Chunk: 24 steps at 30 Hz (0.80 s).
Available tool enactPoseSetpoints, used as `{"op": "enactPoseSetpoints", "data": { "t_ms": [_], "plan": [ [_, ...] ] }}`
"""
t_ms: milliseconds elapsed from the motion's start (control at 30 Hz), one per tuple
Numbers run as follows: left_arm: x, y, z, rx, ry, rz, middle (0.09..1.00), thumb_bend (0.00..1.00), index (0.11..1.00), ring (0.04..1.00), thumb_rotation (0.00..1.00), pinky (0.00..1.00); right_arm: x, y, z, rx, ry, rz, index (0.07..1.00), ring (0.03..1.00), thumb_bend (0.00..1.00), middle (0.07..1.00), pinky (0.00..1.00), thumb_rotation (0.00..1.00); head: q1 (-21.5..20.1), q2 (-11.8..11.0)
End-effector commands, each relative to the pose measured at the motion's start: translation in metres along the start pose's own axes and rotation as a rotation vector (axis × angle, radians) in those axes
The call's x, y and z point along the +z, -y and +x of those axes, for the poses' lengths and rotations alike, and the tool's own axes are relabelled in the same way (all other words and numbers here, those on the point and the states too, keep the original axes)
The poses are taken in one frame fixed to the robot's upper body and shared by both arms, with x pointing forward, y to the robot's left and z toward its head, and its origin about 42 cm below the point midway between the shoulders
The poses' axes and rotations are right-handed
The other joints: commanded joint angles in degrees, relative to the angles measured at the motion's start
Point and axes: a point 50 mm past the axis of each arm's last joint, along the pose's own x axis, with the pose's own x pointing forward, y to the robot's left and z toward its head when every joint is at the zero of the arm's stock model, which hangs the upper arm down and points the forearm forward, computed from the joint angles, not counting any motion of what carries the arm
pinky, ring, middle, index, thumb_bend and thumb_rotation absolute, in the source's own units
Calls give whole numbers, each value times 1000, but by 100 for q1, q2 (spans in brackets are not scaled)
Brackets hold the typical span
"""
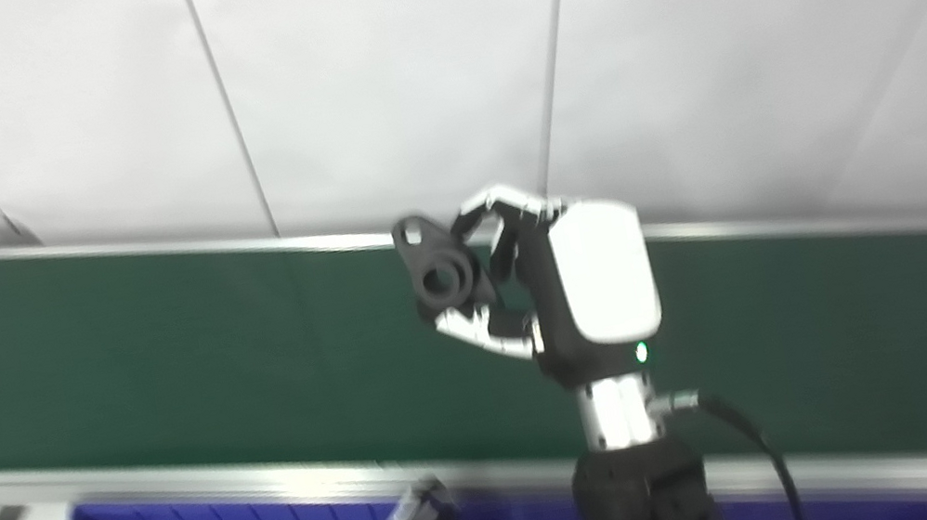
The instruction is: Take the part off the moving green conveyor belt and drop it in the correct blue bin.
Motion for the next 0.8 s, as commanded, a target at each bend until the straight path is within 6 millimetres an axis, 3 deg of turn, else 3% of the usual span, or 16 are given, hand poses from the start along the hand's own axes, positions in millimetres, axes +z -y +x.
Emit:
{"op": "enactPoseSetpoints", "data": {
  "t_ms": [0, 167, 400, 567, 767],
  "plan": [
    [15, -1, 4, 14, 50, -22, 871, 677, 956, 883, 969, 867, 1, 26, -10, -59, -17, 2, 483, 148, 499, 237, 93, 153, -72, 73],
    [31, -12, 9, 15, 42, -21, 890, 639, 972, 906, 1000, 889, -7, 57, -49, -42, -100, -29, 483, 151, 498, 241, 96, 153, -493, 435],
    [37, -40, 19, -1, 24, -7, 890, 537, 971, 908, 1000, 900, -21, 90, -111, -40, -269, -56, 482, 144, 500, 233, 94, 147, -920, 603],
    [34, -52, 22, -17, 11, 15, 891, 521, 975, 910, 1000, 901, -23, 83, -144, 8, -354, -77, 482, 167, 501, 254, 116, 148, -1084, 525],
    [31, -63, 24, -33, -6, 45, 898, 575, 980, 909, 1000, 893, -39, 53, -185, 229, -475, -188, 483, 179, 504, 268, 124, 147, -1182, 553]
  ]
}}
